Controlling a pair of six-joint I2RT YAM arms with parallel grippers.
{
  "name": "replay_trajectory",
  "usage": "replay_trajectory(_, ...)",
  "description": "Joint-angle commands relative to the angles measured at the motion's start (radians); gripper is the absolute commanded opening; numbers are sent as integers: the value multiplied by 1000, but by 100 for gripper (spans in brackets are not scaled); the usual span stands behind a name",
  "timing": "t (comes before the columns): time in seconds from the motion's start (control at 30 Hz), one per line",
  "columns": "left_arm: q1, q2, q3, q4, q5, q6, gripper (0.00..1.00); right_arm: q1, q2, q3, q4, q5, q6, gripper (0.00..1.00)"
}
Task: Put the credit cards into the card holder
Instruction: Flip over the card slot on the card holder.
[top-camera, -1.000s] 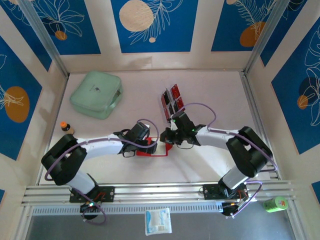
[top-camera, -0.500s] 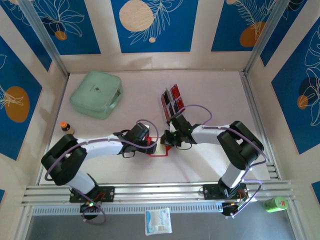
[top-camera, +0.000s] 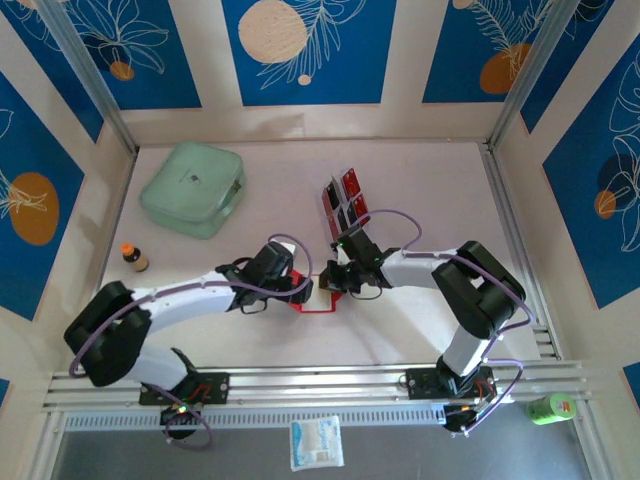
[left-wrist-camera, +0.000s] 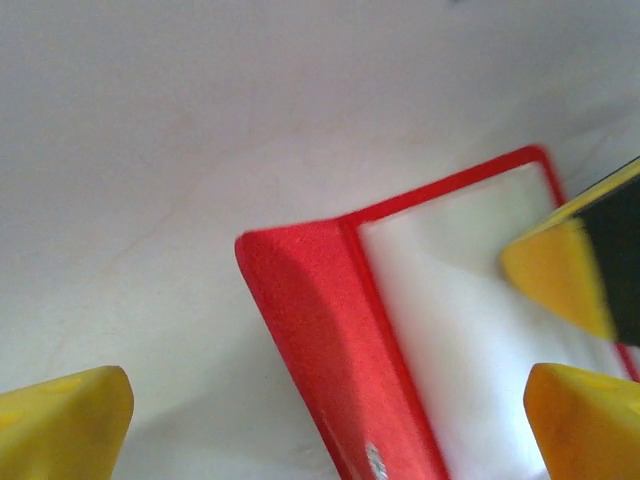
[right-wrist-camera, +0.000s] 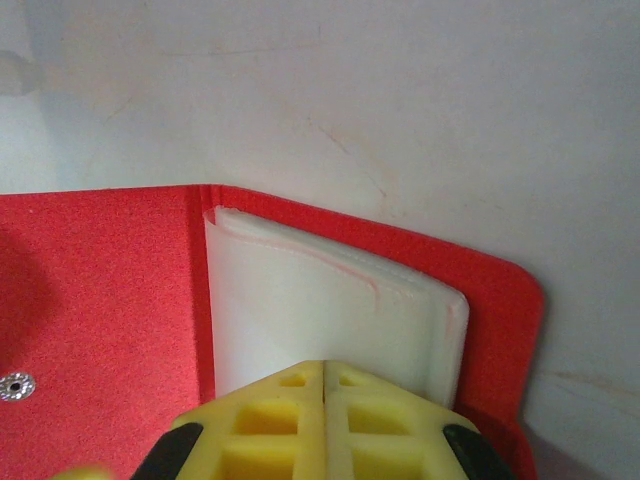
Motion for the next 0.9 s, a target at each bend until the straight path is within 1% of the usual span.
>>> replay_trajectory(0.0,0,-71,52,-22,42,-25,100,-8,-36,16,-32,-10,-1,0)
replay_trajectory(0.2,-3,-89,51,61,147,-124,100,-54,-80,6,-49,-11,-9,0)
replay_trajectory(0.4,-16,-85,23,167,206,-189,100,-82,-89,2,-57,-24,-24,0)
replay_trajectory(0.57,-32,-98,22,236,239,-224,100,-82,-89,-2,-52,-26,-23,0)
replay_trajectory(0.7,-51,-65,20,278,263,-253,100,-82,-85,-8,-45,-23,-18,0)
replay_trajectory(0.87,-63,-44,-48,317,253,-281,100,-82,-90,-13,-44,-24,-17,0)
